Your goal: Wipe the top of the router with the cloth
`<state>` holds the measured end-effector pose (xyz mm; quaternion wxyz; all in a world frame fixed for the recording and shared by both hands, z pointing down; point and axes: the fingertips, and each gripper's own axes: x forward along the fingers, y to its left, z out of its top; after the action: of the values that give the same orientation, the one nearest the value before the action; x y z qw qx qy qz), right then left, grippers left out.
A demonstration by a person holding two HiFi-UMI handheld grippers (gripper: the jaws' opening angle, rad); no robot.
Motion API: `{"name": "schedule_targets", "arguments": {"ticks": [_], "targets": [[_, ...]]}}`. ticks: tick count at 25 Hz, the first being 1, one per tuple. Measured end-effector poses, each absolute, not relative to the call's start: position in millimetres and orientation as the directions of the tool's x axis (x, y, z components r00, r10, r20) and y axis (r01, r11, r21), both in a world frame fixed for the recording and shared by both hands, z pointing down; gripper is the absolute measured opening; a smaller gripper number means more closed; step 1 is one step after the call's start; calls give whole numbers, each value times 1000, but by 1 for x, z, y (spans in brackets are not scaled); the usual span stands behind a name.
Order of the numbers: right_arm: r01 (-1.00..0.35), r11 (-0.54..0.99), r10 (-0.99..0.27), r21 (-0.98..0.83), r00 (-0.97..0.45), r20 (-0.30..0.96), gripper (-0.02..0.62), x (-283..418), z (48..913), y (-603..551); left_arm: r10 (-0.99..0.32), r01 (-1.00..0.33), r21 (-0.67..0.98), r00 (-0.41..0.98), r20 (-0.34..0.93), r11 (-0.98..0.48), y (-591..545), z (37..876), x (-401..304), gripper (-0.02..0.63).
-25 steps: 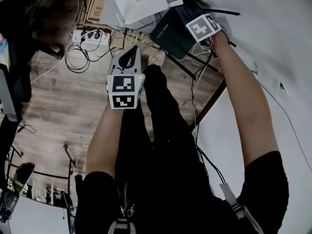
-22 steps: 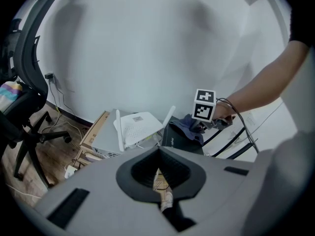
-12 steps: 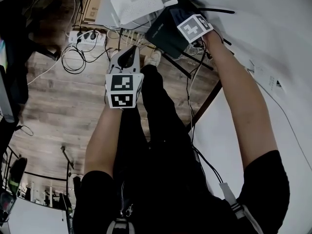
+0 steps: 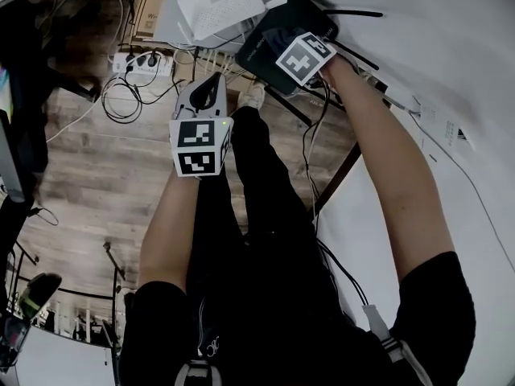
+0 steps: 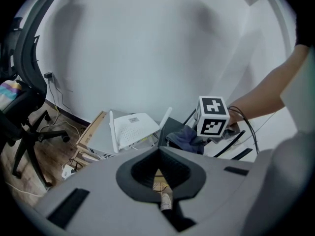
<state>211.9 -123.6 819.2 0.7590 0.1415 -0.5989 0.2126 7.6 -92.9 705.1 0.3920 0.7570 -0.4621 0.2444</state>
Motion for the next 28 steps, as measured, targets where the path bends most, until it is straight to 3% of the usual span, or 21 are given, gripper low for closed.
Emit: {"name": "schedule_targets", "arguments": {"ticks": [10, 14, 20, 25, 28], "targets": [[-493, 870, 105, -11, 163, 981, 43, 212, 820, -121, -537, -896, 357, 445, 716, -266, -95, 672, 22, 11], [-493, 870, 64, -13, 86, 994, 44, 209, 810, -126, -548, -895, 353, 445, 708, -271, -93, 654, 22, 11], [-533, 845, -183, 44, -210, 960, 44, 158, 712, -166, -610, -914, 332, 404, 682, -234, -101, 595, -3, 11], [-633, 774, -365, 12, -431, 825, 44, 124, 579, -172, -712, -919, 363, 358, 605, -154, -126, 502, -24, 11], [-699, 716, -487, 2, -497, 718, 44, 108, 498, -175, -749, -910, 370, 374, 547, -184, -143, 443, -26, 11]]}}
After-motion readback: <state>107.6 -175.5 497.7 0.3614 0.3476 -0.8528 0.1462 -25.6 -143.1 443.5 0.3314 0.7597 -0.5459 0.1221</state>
